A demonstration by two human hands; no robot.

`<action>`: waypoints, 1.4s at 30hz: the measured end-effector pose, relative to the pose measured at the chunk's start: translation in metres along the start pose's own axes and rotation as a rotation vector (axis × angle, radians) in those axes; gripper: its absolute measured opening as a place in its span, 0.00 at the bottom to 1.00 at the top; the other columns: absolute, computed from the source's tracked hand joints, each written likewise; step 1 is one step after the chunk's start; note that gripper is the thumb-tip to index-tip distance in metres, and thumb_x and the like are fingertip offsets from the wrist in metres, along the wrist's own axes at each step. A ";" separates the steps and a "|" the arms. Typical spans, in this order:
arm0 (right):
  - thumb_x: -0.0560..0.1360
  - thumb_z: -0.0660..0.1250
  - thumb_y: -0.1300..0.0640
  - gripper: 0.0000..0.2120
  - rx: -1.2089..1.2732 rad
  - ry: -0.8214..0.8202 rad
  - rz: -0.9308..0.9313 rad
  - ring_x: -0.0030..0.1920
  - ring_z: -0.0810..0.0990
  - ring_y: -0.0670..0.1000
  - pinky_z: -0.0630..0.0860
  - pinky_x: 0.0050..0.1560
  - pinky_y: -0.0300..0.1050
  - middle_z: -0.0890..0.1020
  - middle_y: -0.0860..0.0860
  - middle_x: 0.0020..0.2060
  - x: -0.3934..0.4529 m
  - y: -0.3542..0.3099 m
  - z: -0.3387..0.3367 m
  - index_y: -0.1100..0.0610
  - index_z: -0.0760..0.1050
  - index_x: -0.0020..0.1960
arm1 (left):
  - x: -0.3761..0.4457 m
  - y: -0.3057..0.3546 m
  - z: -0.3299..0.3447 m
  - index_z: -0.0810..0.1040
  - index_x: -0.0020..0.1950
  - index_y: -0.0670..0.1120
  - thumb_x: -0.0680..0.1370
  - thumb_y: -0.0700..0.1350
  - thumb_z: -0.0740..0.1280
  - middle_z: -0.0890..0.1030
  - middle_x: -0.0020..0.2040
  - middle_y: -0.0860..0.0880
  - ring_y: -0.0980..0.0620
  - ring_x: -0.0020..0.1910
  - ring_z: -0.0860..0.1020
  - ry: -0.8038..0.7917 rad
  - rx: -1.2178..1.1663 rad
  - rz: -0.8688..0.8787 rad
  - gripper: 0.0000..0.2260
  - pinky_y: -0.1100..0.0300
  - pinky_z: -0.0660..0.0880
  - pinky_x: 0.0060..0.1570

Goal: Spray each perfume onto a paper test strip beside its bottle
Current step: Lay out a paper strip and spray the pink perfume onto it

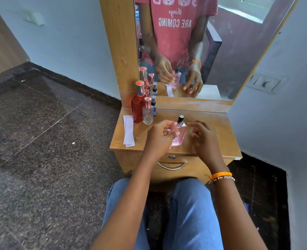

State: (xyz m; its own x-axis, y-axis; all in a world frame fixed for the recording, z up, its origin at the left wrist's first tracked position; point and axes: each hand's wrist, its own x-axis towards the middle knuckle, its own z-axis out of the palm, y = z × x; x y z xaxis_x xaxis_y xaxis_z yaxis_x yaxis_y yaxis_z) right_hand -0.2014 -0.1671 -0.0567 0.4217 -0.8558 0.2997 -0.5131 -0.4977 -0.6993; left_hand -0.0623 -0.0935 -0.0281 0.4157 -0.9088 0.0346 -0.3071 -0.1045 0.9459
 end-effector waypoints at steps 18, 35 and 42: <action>0.72 0.69 0.68 0.14 0.586 0.102 -0.080 0.49 0.82 0.48 0.76 0.52 0.37 0.82 0.48 0.46 0.019 -0.054 -0.029 0.53 0.75 0.52 | 0.001 0.014 -0.008 0.77 0.60 0.43 0.75 0.42 0.68 0.81 0.57 0.48 0.54 0.54 0.77 0.030 -0.009 0.069 0.14 0.75 0.68 0.46; 0.69 0.73 0.65 0.08 0.374 -0.032 -0.043 0.40 0.80 0.45 0.77 0.45 0.37 0.82 0.48 0.39 0.028 -0.064 -0.032 0.60 0.77 0.46 | -0.002 0.013 -0.011 0.77 0.62 0.45 0.76 0.40 0.66 0.79 0.57 0.50 0.57 0.52 0.76 -0.012 -0.021 0.131 0.14 0.72 0.69 0.46; 0.74 0.67 0.66 0.18 0.368 -0.112 -0.092 0.53 0.81 0.45 0.76 0.56 0.37 0.82 0.47 0.50 0.016 -0.059 -0.032 0.53 0.76 0.61 | 0.000 0.010 -0.010 0.76 0.61 0.45 0.78 0.40 0.63 0.79 0.59 0.49 0.54 0.56 0.76 -0.065 -0.030 0.105 0.13 0.69 0.69 0.49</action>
State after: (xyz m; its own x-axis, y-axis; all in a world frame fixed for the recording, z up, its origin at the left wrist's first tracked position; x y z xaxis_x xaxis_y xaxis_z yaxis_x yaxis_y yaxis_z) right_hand -0.1878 -0.1559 0.0101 0.5426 -0.7794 0.3133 -0.1755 -0.4699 -0.8651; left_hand -0.0566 -0.0902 -0.0158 0.3261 -0.9385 0.1136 -0.3198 0.0036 0.9475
